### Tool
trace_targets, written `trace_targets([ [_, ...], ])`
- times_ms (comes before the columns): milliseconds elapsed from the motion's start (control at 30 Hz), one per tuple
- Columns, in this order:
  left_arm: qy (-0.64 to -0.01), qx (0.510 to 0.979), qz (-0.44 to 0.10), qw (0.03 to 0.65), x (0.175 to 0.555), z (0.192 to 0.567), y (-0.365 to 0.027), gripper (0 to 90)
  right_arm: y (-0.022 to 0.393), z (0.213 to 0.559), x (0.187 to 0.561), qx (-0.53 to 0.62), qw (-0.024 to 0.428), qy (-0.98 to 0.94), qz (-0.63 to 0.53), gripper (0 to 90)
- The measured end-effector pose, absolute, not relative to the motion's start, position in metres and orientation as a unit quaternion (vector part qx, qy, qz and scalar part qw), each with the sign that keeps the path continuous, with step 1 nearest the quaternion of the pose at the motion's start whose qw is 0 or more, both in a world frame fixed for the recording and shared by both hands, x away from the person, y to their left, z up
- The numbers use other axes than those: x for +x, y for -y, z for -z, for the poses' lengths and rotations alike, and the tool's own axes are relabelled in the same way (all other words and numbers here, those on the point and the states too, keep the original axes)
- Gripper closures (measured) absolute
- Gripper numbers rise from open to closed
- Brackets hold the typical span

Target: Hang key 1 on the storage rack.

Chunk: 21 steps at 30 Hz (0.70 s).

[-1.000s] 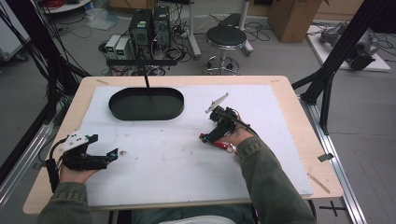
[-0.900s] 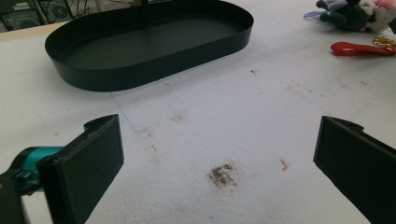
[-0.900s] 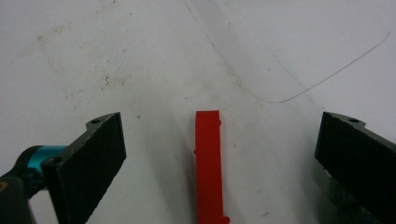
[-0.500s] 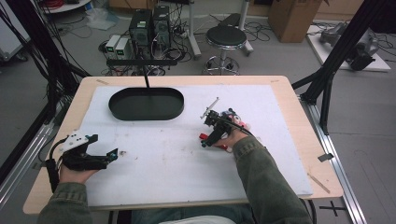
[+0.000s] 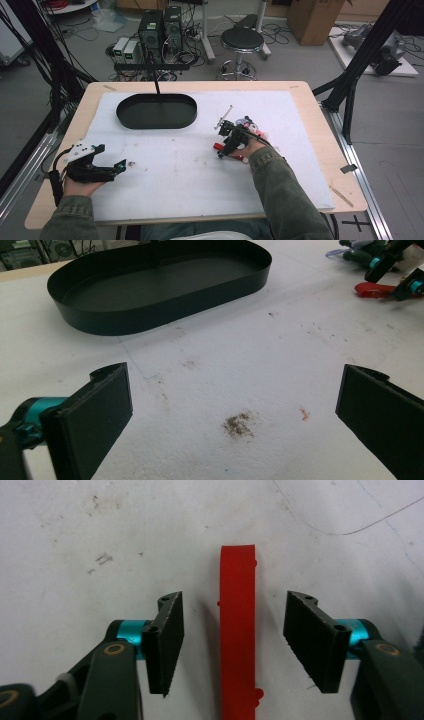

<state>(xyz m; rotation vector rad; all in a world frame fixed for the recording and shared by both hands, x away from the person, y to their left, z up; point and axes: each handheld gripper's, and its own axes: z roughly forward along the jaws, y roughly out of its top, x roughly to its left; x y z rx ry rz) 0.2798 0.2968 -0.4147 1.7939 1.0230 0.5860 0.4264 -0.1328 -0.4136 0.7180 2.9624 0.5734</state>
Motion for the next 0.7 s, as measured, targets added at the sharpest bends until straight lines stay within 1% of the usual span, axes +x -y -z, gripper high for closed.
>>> trace_targets([
  [33, -0.419, 0.734, -0.24, 0.478, 0.2796, 0.4146, -0.2971, 2.0, 0.1328, 0.4141, 0.4267, 0.227, 0.022, -0.956, -0.183, 46.5],
  [67, -0.418, 0.734, -0.24, 0.478, 0.2796, 0.4145, -0.2972, 2.0, 0.1328, 0.4141, 0.4267, 0.227, 0.022, -0.956, -0.183, 46.5],
  [133, -0.418, 0.736, -0.24, 0.476, 0.2799, 0.4147, -0.297, 2.0, 0.132, 0.4145, 0.4257, 0.228, 0.024, -0.957, -0.176, 51.8],
  [200, -0.418, 0.734, -0.24, 0.478, 0.28, 0.415, -0.2963, 2.0, 0.1311, 0.4155, 0.4254, 0.225, 0.028, -0.959, -0.171, 54.9],
  [233, -0.418, 0.735, -0.241, 0.477, 0.2798, 0.4148, -0.2964, 2.0, 0.1306, 0.4148, 0.4245, 0.226, 0.032, -0.959, -0.169, 63.5],
  [267, -0.418, 0.734, -0.243, 0.477, 0.2795, 0.4146, -0.2966, 2.0, 0.1306, 0.4148, 0.4245, 0.226, 0.032, -0.959, -0.169, 63.5],
  [333, -0.419, 0.732, -0.245, 0.478, 0.2793, 0.4138, -0.2977, 2.0, 0.1304, 0.4144, 0.4242, 0.223, 0.026, -0.96, -0.17, 73.3],
  [500, -0.419, 0.733, -0.244, 0.477, 0.2796, 0.4139, -0.298, 2.1, 0.1295, 0.4138, 0.4233, 0.233, 0.029, -0.958, -0.167, 74.4],
  [600, -0.42, 0.732, -0.247, 0.476, 0.2796, 0.4139, -0.2983, 2.0, 0.1314, 0.4125, 0.4243, 0.237, 0.016, -0.956, -0.174, 74.5],
  [700, -0.422, 0.729, -0.248, 0.478, 0.2796, 0.4137, -0.2997, 2.0, 0.1345, 0.406, 0.424, 0.246, 0.016, -0.949, -0.198, 74.5],
])
